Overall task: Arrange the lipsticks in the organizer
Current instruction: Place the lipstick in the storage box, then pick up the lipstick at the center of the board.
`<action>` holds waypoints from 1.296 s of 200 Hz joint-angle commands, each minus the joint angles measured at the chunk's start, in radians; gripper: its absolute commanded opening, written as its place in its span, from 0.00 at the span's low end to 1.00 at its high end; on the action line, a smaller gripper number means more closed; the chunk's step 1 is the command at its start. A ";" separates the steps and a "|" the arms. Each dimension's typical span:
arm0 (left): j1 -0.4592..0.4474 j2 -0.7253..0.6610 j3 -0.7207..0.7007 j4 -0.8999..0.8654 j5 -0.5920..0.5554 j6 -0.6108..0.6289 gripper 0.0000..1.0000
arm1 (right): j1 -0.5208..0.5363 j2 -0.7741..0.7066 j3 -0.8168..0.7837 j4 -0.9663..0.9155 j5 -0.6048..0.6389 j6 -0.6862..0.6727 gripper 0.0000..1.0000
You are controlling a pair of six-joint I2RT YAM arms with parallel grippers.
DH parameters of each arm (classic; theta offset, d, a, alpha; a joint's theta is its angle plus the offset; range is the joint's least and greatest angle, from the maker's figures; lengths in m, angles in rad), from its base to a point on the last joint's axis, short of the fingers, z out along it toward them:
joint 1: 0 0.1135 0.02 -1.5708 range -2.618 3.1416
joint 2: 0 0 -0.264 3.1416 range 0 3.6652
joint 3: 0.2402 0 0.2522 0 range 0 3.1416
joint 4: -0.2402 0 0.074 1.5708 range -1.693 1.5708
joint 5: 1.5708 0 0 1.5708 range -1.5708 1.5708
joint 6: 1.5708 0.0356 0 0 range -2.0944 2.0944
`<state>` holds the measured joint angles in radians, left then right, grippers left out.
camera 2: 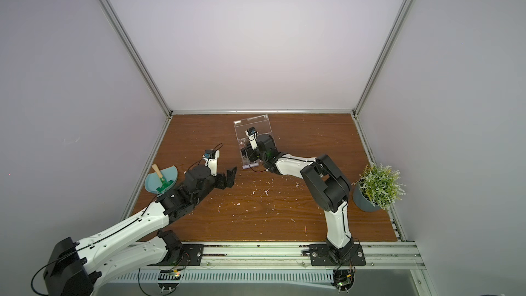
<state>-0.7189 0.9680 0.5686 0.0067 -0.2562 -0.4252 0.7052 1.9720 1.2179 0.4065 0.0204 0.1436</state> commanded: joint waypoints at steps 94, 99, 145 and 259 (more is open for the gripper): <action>0.010 0.332 0.159 -0.135 0.065 0.109 0.97 | -0.004 -0.545 -0.354 0.072 0.055 0.055 0.87; 0.010 0.349 0.164 -0.131 0.066 0.115 0.97 | -0.004 -0.568 -0.375 0.074 0.060 0.061 0.87; 0.010 0.554 0.247 -0.122 0.040 0.169 1.00 | -0.047 -0.736 -0.536 0.075 0.094 0.084 0.87; 0.038 0.746 0.347 0.025 0.172 0.135 1.00 | -0.144 -0.795 -0.598 0.085 0.030 0.119 0.86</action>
<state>-0.6930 1.6848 0.8917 0.0063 -0.1307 -0.2836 0.5674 1.1976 0.6231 0.4557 0.0692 0.2512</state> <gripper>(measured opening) 0.999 0.861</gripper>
